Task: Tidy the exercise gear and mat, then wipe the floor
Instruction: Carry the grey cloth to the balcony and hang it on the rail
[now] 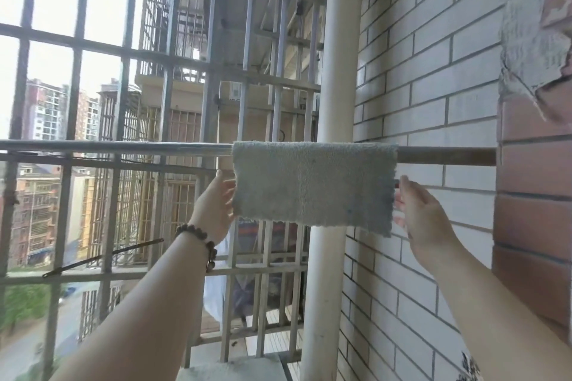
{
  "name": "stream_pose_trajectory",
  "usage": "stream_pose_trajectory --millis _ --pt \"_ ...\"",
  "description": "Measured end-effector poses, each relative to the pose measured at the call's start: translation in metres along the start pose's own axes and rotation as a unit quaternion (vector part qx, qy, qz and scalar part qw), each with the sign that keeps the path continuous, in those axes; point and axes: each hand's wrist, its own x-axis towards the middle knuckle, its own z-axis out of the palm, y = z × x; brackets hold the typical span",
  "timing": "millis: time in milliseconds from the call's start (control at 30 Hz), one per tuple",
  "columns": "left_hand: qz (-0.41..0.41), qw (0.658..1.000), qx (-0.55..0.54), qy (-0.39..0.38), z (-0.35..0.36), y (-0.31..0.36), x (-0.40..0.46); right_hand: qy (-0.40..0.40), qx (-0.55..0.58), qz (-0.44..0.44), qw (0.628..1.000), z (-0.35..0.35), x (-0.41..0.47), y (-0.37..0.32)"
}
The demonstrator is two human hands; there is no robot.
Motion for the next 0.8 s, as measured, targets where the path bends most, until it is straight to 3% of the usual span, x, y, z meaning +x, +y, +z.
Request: stream_pose_trajectory --millis 67,167,300,533,800 --pt "-0.028 0.998 -0.033 -0.048 0.003 0.002 0.001 -0.071 0.063 0.058 0.994 -0.001 0.004 0.0" --pt "-0.03 0.999 -0.005 -0.04 0.003 0.005 0.0 -0.057 0.05 0.094 0.993 -0.001 0.011 0.007" --pt "-0.02 0.999 -0.002 -0.026 -0.008 0.002 -0.002 -0.008 -0.033 0.082 0.996 0.001 0.007 0.019" --pt "0.044 0.996 0.069 -0.026 -0.008 -0.004 -0.002 -0.021 -0.035 0.066 0.997 0.001 -0.003 0.023" --pt "0.038 0.992 0.121 -0.021 -0.017 -0.013 -0.006 -0.023 -0.048 0.016 0.998 -0.002 -0.003 0.035"
